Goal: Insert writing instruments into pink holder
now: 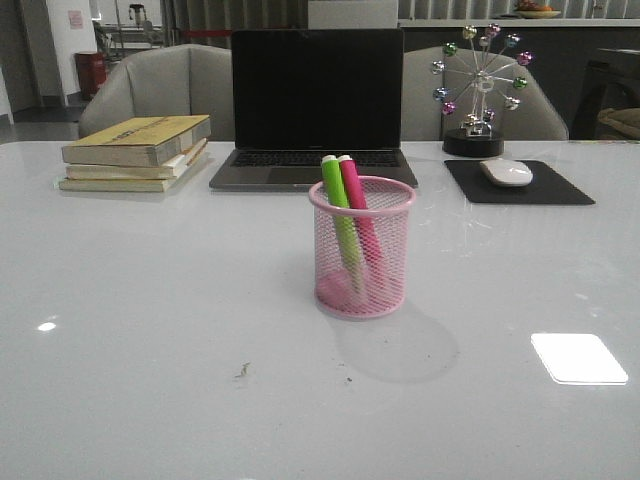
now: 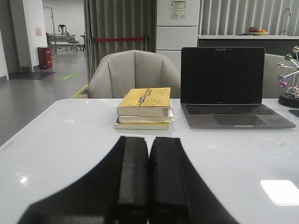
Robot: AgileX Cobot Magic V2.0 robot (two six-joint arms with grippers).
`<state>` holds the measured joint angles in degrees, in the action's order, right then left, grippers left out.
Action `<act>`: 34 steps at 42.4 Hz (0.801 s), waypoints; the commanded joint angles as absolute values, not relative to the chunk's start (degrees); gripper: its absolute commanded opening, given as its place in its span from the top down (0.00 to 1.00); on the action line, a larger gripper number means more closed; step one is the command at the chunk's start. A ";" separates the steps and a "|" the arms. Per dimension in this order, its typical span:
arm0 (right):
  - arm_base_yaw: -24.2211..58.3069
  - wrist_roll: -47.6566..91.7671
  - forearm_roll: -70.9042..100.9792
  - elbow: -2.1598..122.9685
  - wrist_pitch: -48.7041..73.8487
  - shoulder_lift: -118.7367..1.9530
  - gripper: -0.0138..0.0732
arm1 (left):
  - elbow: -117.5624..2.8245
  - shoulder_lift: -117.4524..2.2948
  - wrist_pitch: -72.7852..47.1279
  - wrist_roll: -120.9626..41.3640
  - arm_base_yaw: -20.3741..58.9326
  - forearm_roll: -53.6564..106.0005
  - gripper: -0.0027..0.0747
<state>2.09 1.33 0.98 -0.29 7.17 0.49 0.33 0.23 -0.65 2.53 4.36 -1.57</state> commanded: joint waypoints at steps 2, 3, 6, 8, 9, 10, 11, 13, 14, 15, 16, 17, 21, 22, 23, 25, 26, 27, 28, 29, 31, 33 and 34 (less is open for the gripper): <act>1.48 1.64 1.53 -1.32 -1.43 1.77 0.78 | 0.49 1.34 4.21 3.10 4.65 -1.10 0.85; 1.48 1.64 1.62 -1.32 -1.57 1.77 0.78 | 0.49 1.34 4.21 3.10 4.65 -1.10 0.85; 1.48 1.39 2.05 -1.38 -2.10 1.77 0.78 | 0.49 1.34 4.21 3.10 4.65 -1.10 0.85; 1.48 1.02 2.09 -1.38 -2.69 1.77 0.78 | 0.49 1.34 4.21 3.10 4.65 -1.10 0.85; 1.48 0.78 2.09 -1.38 -2.89 1.77 0.78 | 0.49 1.34 4.21 3.10 4.65 -1.10 0.85; 1.48 0.73 2.09 -1.38 -3.44 1.77 0.78 | 0.49 1.34 4.21 3.10 4.65 -1.10 0.85; 1.48 0.73 2.09 -1.38 -3.94 1.77 0.78 | 0.49 1.34 4.21 3.10 4.65 -1.10 0.85; 1.48 0.73 2.09 -1.38 -4.46 1.77 0.78 | 0.49 1.34 4.21 3.10 4.65 -1.10 0.85; 1.48 0.67 2.09 -1.38 -4.75 1.77 0.78 | 0.49 1.34 4.21 3.10 4.65 -1.10 0.85; 1.48 0.58 2.09 -1.38 -4.97 1.77 0.78 | 0.49 1.34 4.21 3.10 4.65 -1.10 0.85; 1.48 0.35 2.09 -1.38 -5.02 1.77 0.78 | 0.49 1.34 4.21 3.10 4.65 -1.10 0.85; 1.48 0.00 2.24 -1.38 -5.02 1.77 0.78 | 0.49 1.34 4.21 3.10 4.65 -1.10 0.85; 1.48 0.00 3.00 -1.38 -4.63 1.77 0.78 | 0.49 1.34 4.21 3.10 4.65 -1.10 0.85; 1.48 0.00 3.25 -1.38 -4.63 1.77 0.78 | 0.49 1.34 4.21 3.10 4.65 -1.10 0.85; 1.48 0.00 3.55 -1.38 -4.56 1.77 0.78 | 0.49 1.34 4.21 3.10 4.65 -1.10 0.85; 1.48 0.00 4.63 -1.38 -3.81 1.77 0.78 | 0.49 1.34 4.21 3.10 4.65 -1.10 0.85; 1.48 0.00 4.77 -1.38 -3.67 1.77 0.78 | 0.49 1.34 4.21 3.10 4.65 -1.10 0.85; 1.48 0.00 4.74 -1.38 -3.73 1.77 0.78 | 0.49 1.34 4.21 3.10 4.65 -1.10 0.85; 1.48 0.34 4.74 -1.38 -3.89 1.77 0.78 | 0.49 1.34 4.21 3.10 4.65 -1.10 0.85; 1.48 0.34 4.74 -1.38 -3.83 1.77 0.78 | 0.49 1.34 4.21 3.10 4.65 -1.10 0.85; 1.48 0.34 4.74 -1.38 -3.55 1.77 0.78 | 0.49 1.34 4.21 3.10 4.65 -1.10 0.85; 1.48 0.34 4.74 -1.38 -3.55 1.77 0.78 | 0.49 1.34 4.21 3.10 4.65 -1.10 0.85; 1.48 0.34 4.74 -1.38 -3.55 1.77 0.78 | 0.49 1.34 4.21 3.10 4.65 -1.10 0.85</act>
